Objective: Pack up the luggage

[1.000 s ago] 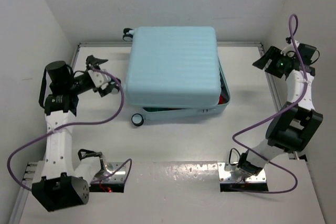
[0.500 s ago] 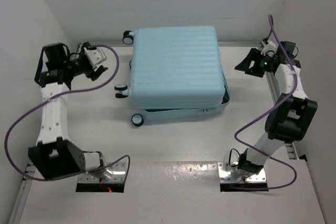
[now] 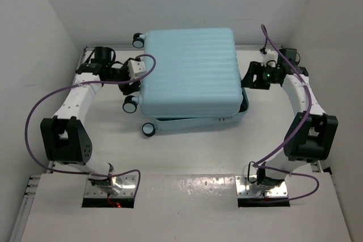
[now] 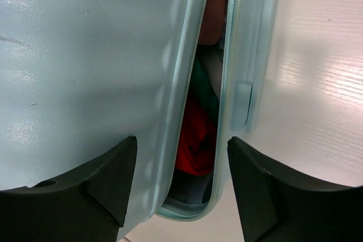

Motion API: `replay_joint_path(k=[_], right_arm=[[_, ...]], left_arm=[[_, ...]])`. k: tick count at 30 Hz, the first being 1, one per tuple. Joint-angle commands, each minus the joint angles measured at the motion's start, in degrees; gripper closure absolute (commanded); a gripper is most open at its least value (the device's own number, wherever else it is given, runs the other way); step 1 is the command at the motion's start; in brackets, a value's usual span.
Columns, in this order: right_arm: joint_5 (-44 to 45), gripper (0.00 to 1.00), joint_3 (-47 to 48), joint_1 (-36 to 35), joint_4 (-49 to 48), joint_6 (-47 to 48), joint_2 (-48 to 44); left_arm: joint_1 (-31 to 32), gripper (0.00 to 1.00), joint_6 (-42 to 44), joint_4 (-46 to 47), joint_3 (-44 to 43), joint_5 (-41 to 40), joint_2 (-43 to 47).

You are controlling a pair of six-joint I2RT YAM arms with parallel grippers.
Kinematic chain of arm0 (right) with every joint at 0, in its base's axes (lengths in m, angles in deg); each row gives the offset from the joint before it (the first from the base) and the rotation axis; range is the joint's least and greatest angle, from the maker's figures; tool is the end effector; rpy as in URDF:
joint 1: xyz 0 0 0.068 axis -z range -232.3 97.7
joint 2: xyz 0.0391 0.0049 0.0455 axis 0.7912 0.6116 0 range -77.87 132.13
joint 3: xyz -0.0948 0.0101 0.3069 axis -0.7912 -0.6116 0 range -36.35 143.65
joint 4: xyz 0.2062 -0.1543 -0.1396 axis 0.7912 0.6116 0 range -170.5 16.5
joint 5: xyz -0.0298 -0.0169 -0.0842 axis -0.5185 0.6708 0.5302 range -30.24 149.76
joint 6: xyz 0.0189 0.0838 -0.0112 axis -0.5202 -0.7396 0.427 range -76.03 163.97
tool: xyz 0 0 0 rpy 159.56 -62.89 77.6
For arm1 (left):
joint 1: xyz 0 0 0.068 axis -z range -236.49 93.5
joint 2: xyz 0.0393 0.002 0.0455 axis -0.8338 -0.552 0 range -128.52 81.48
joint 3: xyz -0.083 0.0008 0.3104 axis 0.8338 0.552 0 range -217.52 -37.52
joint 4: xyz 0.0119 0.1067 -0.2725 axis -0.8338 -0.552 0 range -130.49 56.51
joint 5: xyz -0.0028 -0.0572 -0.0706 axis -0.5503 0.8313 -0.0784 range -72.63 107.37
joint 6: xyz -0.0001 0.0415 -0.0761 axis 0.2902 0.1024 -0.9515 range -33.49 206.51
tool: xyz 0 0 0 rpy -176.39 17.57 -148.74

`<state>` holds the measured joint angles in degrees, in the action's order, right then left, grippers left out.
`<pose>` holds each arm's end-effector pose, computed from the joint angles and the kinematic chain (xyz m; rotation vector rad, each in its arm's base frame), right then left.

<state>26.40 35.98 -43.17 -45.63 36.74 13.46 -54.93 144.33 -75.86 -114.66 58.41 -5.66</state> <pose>0.3931 -0.0205 0.2821 0.1098 2.4246 0.7106 0.3678 -0.0604 0.3334 1.3450 1.7874 -0.3760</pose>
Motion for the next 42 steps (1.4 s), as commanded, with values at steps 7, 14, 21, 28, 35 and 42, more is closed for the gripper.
replay_joint_path(k=[7, 14, 21, 28, 35, 42], right_arm=[[-7.24, 0.35, 2.72, -2.27, -1.82, -2.27, -3.70], [-7.16, 0.36, 2.11, 0.80, -1.83, -2.37, -6.51], [-1.27, 0.34, -1.67, 3.35, -2.44, -2.53, -5.64], [6.38, 0.35, -0.72, 10.21, -9.29, -12.10, -0.55], [4.81, 0.48, 1.49, 12.23, -10.44, -18.79, 5.61], [1.99, 0.74, -3.42, 11.44, -10.18, -24.40, 8.25]], left_arm=[[8.19, 0.32, 2.47, -2.72, -6.09, 14.33, -3.48], [11.01, 0.30, -1.40, 1.58, -6.62, 13.55, -4.01], [9.79, 0.18, -12.09, 8.07, -6.09, 7.23, -6.65], [-7.17, 0.11, -56.03, 36.90, 1.45, 12.04, -3.22], [-14.04, 0.38, -63.28, 34.49, 5.16, 7.32, -2.68], [-7.90, 0.79, -74.50, 31.38, -1.60, 11.95, -17.96]])
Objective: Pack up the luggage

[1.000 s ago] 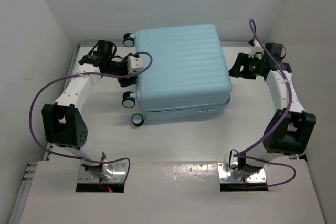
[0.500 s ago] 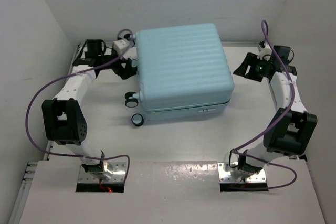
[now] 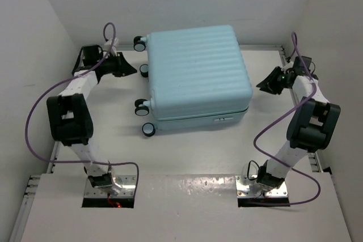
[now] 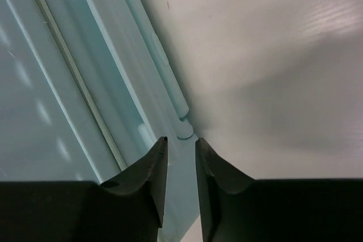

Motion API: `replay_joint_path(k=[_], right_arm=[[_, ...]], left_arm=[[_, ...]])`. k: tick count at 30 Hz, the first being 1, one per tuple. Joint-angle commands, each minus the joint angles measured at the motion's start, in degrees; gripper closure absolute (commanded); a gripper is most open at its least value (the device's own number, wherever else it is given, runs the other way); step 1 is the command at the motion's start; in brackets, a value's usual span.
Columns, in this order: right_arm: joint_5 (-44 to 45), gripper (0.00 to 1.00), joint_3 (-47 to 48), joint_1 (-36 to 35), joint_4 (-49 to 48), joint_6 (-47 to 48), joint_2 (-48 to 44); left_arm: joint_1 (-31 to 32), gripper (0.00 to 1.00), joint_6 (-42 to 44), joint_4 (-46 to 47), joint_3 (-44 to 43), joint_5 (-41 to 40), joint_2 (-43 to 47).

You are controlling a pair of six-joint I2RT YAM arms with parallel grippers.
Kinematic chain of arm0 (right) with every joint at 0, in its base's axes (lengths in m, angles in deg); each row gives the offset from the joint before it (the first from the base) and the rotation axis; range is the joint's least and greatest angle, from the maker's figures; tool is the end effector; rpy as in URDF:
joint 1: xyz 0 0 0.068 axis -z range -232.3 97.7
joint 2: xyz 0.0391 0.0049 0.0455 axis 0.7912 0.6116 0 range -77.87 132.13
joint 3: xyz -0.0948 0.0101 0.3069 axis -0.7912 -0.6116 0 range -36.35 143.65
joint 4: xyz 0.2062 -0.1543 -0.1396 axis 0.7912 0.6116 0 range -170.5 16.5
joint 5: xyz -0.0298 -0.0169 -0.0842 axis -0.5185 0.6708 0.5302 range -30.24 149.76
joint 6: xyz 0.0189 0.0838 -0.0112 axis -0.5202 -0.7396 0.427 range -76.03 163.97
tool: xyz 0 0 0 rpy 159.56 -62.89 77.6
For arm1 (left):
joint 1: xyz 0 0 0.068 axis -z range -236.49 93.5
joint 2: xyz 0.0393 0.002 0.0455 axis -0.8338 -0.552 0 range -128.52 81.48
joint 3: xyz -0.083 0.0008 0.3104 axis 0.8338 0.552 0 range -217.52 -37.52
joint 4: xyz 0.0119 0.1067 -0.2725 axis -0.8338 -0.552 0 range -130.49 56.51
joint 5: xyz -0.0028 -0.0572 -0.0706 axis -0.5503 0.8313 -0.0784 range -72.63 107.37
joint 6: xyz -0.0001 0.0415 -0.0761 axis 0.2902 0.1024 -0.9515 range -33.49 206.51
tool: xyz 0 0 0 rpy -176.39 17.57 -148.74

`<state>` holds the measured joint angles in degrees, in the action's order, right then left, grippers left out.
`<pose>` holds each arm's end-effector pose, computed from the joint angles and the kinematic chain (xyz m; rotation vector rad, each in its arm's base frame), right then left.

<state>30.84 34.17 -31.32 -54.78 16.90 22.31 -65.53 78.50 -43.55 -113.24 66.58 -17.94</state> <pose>0.4122 -0.1183 0.2209 0.8291 2.3511 0.6810 0.4569 0.0139 0.2973 0.1876 2.0494 -0.9058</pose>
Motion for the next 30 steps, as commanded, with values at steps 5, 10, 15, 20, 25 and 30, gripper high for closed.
replay_joint_path(k=[5, 10, 15, 20, 25, 30], right_arm=[[-4.29, 0.80, -9.41, -0.32, -1.54, -7.65, -3.15], [-5.70, 0.86, -15.93, -0.93, -3.91, -9.58, -6.21], [-8.07, 0.86, -22.87, -3.66, -5.24, -9.23, -11.23], [-7.81, 0.86, -23.41, -4.18, -3.48, -8.18, -13.17], [-8.07, 0.86, -23.50, -4.27, -3.65, -9.57, -12.91], [-10.70, 0.86, -29.01, -4.71, -8.30, -16.16, -13.61]], left_arm=[[7.10, 0.92, -17.64, 7.93, -5.31, 4.93, -14.65], [9.39, 0.93, -25.47, 18.56, -11.71, 5.63, -23.61], [12.28, 0.93, -48.07, 44.35, -24.32, 10.47, -35.21], [16.15, 0.93, -48.50, 45.23, -41.06, 10.47, -45.40], [17.83, 0.84, -45.17, 41.63, -47.59, 4.25, -46.93], [10.38, 0.49, -39.46, 23.07, -41.44, -10.75, -34.75]])
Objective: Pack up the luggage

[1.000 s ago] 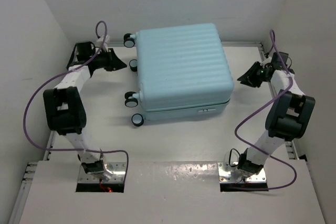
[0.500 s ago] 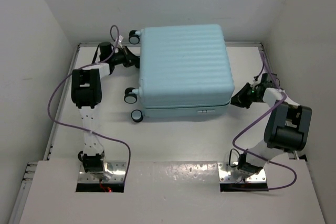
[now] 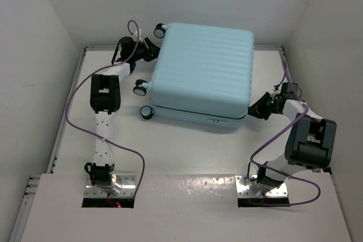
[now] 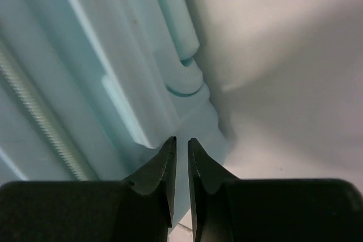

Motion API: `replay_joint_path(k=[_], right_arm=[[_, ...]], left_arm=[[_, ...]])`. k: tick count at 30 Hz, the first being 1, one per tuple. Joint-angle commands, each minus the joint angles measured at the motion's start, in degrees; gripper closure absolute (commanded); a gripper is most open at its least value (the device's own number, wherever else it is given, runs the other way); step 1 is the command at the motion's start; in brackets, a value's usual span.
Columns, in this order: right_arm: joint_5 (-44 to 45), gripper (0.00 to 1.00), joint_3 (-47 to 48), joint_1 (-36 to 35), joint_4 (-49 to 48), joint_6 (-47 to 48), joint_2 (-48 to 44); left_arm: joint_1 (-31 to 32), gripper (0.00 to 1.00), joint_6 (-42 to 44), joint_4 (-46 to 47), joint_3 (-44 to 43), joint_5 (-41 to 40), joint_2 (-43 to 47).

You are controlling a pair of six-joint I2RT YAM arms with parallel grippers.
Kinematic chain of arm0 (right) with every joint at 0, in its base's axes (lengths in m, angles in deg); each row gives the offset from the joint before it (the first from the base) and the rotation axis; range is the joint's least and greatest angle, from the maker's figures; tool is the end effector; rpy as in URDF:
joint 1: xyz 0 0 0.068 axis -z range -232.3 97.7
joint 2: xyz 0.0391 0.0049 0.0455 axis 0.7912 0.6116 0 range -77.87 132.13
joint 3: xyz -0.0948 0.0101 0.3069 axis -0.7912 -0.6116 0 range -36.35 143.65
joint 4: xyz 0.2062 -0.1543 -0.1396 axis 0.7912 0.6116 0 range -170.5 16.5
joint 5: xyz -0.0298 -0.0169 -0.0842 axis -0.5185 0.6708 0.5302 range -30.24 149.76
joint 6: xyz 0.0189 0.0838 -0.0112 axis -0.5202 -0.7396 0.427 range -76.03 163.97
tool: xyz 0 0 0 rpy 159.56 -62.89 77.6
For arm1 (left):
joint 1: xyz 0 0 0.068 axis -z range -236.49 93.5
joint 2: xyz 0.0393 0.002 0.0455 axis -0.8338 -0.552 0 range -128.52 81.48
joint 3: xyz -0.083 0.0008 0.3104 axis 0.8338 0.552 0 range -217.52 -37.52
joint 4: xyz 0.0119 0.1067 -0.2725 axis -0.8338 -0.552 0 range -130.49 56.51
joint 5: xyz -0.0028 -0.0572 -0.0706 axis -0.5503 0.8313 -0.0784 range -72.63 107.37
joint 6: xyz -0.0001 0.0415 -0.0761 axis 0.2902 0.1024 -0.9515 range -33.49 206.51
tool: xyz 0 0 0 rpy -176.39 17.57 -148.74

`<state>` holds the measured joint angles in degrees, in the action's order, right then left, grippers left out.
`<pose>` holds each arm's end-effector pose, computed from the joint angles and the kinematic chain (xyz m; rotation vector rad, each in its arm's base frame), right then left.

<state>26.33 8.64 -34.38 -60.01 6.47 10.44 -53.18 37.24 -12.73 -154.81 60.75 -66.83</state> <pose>0.3130 -0.0568 0.1563 1.0706 2.4378 0.8910 0.6799 -0.0921 0.1633 -0.1519 1.8875 -1.3056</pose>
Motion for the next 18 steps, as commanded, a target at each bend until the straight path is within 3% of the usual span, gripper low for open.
replay_joint_path(k=[1, 7, 9, 14, 18], right_arm=[[-6.38, 0.86, -4.64, -1.74, -3.96, -6.79, -1.91], [-8.58, 0.86, -9.39, -5.94, -14.86, -17.08, -2.18], [-8.58, 0.86, -9.48, -7.27, -18.27, -20.67, -1.92], [-8.58, 0.86, -6.33, -15.96, -24.44, -26.74, 0.98], [-8.58, 0.86, -0.19, -21.07, -25.85, -29.30, 4.84]], left_arm=[[-3.38, 0.48, 2.77, -7.83, 0.92, -7.23, 16.80], [-15.76, 0.45, 8.75, -29.78, 13.55, -22.43, 35.26], [-18.85, 0.43, 10.86, -35.06, 17.96, -22.46, 41.57], [-27.47, 0.42, 15.87, -42.19, 38.69, -14.64, 54.95], [-31.69, 0.49, 16.41, -45.97, 52.49, -13.40, 65.15]])
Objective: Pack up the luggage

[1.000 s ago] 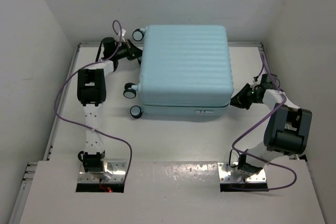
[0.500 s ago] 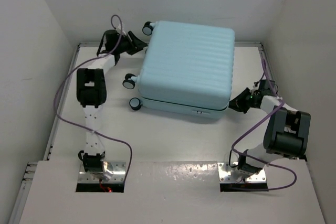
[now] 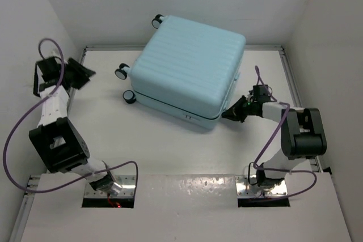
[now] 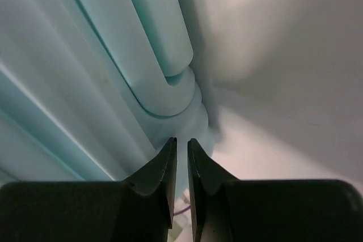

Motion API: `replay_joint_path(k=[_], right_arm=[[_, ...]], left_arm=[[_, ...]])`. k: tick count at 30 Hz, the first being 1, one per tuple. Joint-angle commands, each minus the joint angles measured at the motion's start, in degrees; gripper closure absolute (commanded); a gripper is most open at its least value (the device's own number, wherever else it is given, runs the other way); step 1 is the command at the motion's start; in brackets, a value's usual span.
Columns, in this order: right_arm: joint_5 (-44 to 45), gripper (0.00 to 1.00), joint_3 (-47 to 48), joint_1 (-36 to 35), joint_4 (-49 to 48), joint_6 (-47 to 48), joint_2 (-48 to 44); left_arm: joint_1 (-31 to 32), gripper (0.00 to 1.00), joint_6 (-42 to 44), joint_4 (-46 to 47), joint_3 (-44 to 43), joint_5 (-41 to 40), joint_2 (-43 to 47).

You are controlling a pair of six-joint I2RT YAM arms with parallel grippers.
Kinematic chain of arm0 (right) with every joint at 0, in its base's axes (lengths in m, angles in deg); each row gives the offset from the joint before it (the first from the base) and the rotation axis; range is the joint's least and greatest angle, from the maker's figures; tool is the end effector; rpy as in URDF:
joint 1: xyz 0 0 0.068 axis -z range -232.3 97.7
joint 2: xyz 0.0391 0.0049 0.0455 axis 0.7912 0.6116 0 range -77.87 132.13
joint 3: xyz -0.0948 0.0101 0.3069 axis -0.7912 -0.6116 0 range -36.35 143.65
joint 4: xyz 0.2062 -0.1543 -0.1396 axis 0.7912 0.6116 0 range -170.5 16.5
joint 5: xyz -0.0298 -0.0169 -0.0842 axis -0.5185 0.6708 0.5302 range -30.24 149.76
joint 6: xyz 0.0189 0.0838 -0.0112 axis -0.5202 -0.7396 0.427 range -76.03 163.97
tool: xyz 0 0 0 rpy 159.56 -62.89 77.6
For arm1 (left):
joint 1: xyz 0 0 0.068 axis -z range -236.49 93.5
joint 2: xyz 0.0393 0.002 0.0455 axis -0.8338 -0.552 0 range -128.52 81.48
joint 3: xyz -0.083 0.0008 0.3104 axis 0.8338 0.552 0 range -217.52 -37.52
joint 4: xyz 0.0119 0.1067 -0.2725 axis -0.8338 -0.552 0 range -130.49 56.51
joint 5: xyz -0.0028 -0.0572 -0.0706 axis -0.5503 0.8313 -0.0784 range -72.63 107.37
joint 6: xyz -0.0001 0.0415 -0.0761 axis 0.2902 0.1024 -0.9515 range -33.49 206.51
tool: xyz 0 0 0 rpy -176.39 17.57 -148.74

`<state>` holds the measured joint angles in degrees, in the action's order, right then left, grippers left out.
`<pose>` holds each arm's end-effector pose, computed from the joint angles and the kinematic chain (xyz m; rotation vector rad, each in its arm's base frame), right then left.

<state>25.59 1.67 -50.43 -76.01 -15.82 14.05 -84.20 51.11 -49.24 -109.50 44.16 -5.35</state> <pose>0.3163 0.0328 0.1208 1.1964 2.4690 1.1096 0.3787 0.1598 0.3411 -0.8448 1.9139 -0.5718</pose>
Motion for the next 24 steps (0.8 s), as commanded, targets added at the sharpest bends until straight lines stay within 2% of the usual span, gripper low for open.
replay_joint_path(k=[1, 6, 8, 10, 12, 13, 16, 20, 24], right_arm=[[-7.75, 0.86, 7.94, -6.16, -9.16, -7.44, 2.11], [-8.45, 0.86, 12.08, -6.35, -4.67, -4.64, 1.25], [-9.50, 0.84, 11.90, -4.69, -0.72, -0.36, -0.76], [-10.12, 0.84, 11.46, -2.22, 2.70, 2.56, -2.52], [-10.21, 0.83, 11.55, 4.60, 6.65, 8.18, -3.67], [-10.12, 0.83, 11.81, 5.85, 7.54, 11.50, -4.20], [-7.59, 0.83, 14.97, 11.39, 11.59, 18.81, -4.29], [-4.07, 0.80, 22.69, 15.79, 12.82, 23.14, -1.66], [-2.30, 0.56, 29.82, 16.41, 10.81, 22.10, 3.86]], left_arm=[[-1.73, 0.53, 2.00, -10.00, 9.30, 3.19, 5.16], [-0.34, 0.65, -2.30, -8.96, 19.76, 5.81, 9.39], [1.85, 0.67, -6.24, -5.89, 22.40, 6.35, 9.92], [6.24, 0.68, -9.41, 0.59, 25.75, 7.40, 8.97], [10.01, 0.71, -15.21, 6.31, 27.68, 9.14, 5.81], [11.17, 0.71, -17.32, 13.13, 27.69, 9.86, 4.14], [14.95, 0.72, -23.65, 23.61, 26.47, 10.39, -4.12], [17.68, 0.73, -26.83, 29.72, 19.97, 9.08, -15.10], [16.46, 0.72, -25.97, 30.52, 9.61, 6.09, -24.52]])
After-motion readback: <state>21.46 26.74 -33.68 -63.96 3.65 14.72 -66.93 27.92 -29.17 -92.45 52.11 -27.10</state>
